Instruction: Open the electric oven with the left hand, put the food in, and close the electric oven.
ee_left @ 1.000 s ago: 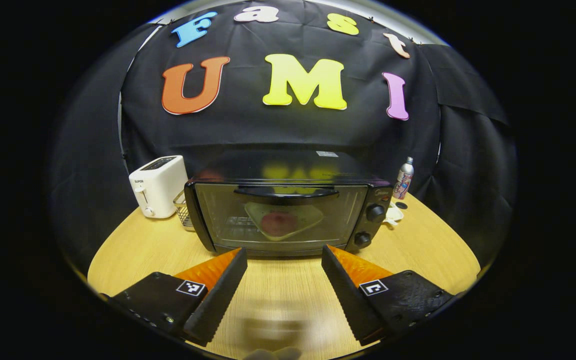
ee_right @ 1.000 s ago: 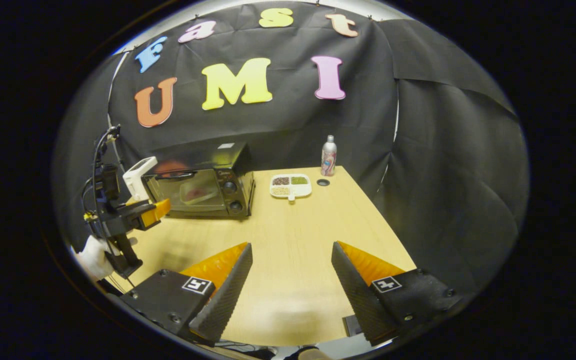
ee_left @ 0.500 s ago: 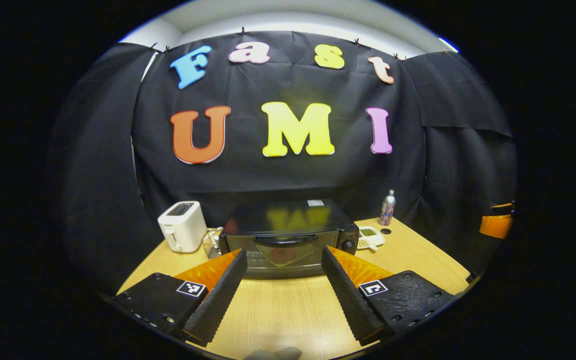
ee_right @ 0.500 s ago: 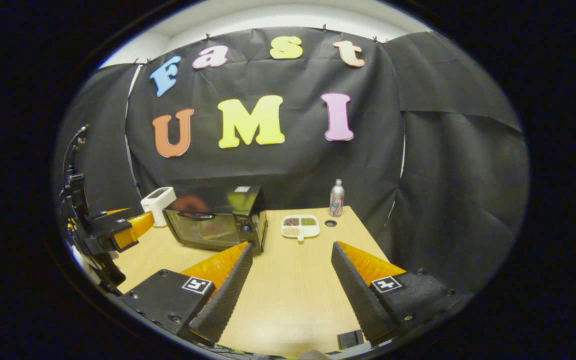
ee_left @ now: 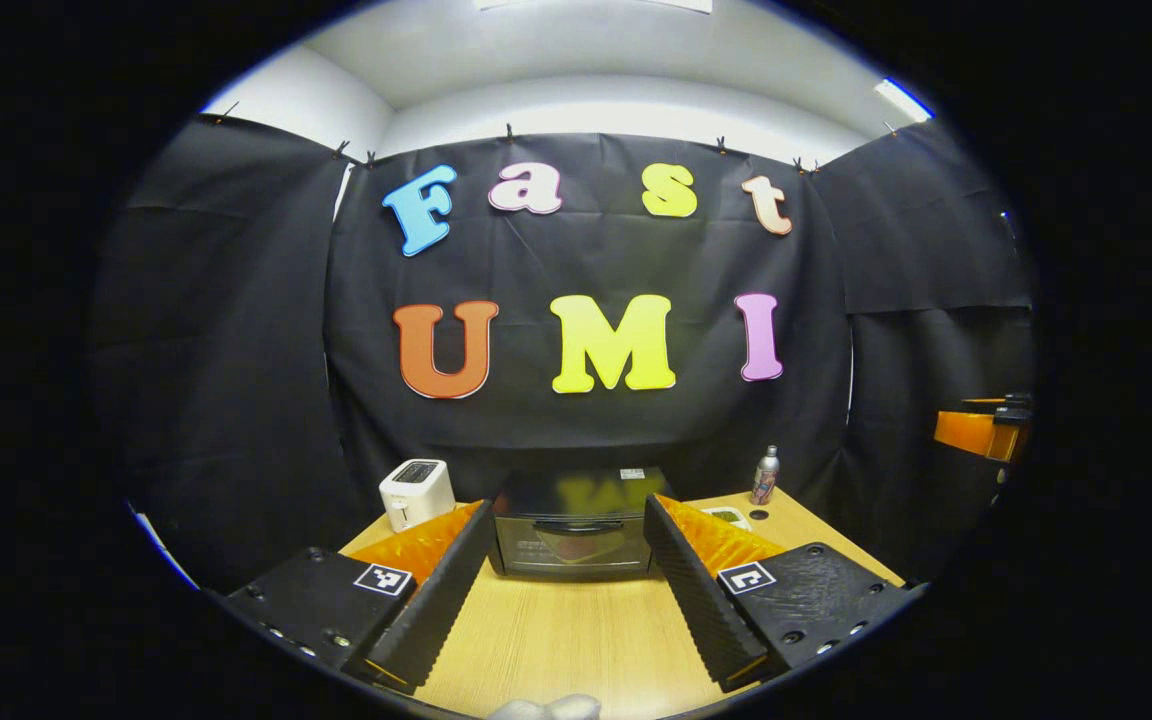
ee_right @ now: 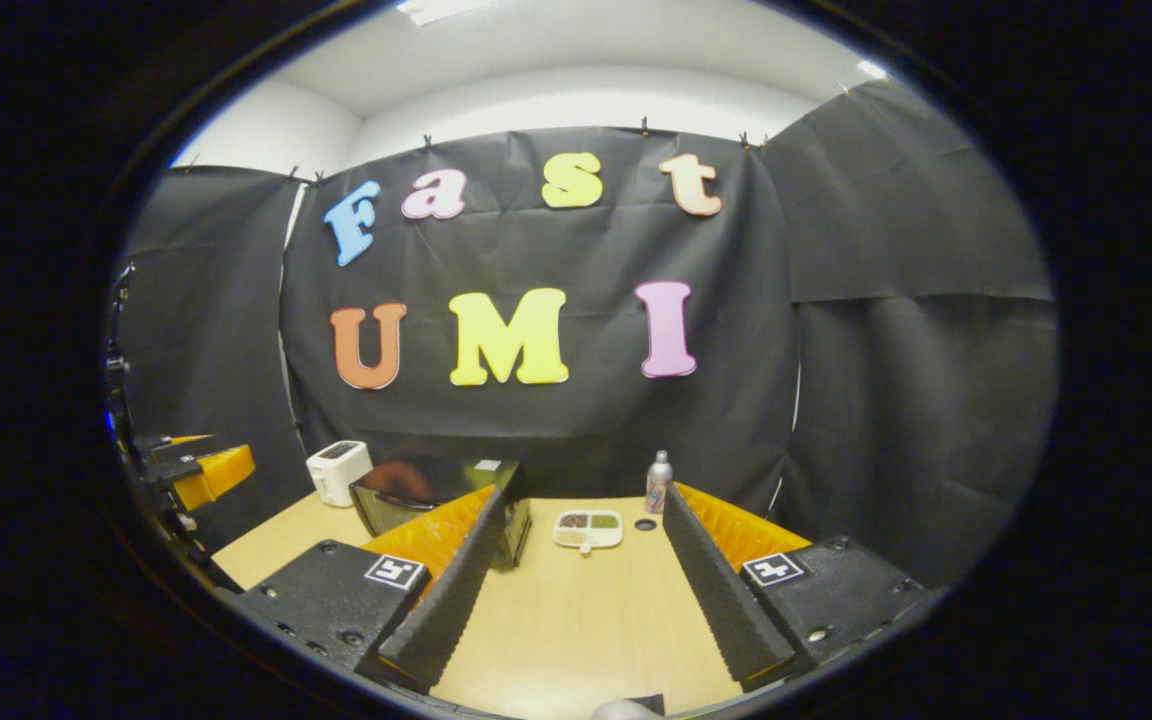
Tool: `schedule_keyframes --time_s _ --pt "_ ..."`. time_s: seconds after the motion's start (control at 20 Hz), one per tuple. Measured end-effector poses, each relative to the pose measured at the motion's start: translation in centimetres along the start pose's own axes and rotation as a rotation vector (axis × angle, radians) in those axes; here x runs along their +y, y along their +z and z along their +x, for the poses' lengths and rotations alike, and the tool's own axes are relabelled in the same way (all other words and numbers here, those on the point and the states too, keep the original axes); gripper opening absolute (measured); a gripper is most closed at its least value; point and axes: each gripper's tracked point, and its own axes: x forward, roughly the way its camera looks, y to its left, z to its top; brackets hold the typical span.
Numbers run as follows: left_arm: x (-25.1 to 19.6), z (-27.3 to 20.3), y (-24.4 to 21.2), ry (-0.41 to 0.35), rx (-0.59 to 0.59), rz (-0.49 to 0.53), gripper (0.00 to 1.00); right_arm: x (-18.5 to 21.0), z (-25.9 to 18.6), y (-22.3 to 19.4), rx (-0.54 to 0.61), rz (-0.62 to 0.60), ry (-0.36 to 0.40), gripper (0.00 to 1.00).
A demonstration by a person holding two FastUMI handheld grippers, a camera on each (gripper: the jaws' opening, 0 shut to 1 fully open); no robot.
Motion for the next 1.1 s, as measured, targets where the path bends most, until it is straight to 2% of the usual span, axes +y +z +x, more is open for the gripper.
schedule_keyframes --time_s 0.2,0.45,0.55,0.6,1.1 --pt "-1.3 -3.3 1.1 0.03 -0.018 0.022 0.95 -1.1 -2.5 0.2 -0.029 0.009 0.019 0.96" --pt "-4.0 -6.1 1.1 0.022 -0.027 0.004 0.95 -2.4 -4.7 -0.8 -0.018 0.014 0.042 0.96" --pt "-4.8 -6.8 1.3 0.02 -0.041 0.006 0.95 -2.9 -5.3 -0.7 -0.022 0.019 0.041 1.0" --pt "-5.1 -7.1 1.4 0.019 -0.042 0.009 0.95 -3.2 -5.6 -0.8 -0.023 0.017 0.041 0.96" --pt "-6.0 -7.6 1.8 0.012 -0.059 0.014 0.95 -4.7 -7.0 -1.2 -0.02 0.024 0.013 0.96"
